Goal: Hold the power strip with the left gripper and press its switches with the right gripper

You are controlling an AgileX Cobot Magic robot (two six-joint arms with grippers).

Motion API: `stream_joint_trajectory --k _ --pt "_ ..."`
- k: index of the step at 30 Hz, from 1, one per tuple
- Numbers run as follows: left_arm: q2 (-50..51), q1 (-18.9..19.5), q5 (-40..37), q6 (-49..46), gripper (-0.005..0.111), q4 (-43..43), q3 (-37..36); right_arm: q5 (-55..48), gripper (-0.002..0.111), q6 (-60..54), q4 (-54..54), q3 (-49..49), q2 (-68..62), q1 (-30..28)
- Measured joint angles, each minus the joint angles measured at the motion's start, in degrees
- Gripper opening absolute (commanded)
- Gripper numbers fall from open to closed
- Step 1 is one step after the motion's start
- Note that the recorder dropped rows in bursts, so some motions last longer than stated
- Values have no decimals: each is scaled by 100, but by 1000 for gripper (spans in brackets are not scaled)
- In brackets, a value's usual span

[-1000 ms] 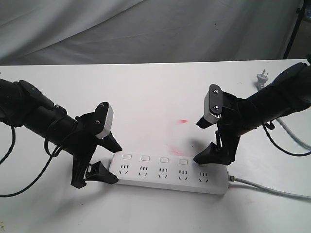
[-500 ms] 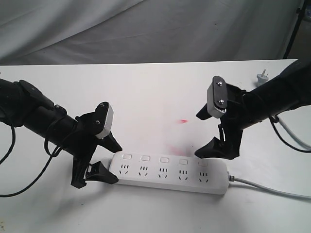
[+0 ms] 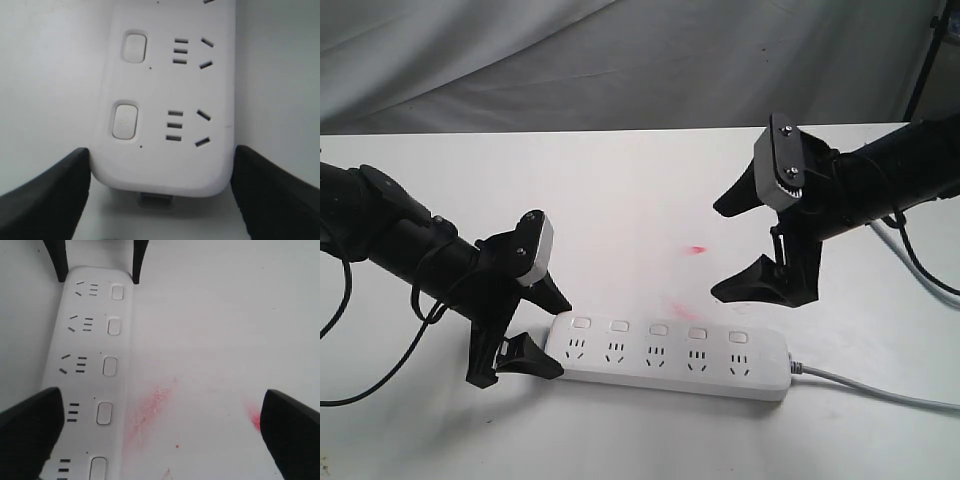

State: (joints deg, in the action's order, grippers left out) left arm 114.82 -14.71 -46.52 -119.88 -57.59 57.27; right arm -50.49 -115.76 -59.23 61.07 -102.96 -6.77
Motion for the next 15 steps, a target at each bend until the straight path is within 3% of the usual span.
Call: stream_joint_trajectory --k 15 --pt "0 0 0 0 0 0 0 350 98 -101 -1680 0 0 0"
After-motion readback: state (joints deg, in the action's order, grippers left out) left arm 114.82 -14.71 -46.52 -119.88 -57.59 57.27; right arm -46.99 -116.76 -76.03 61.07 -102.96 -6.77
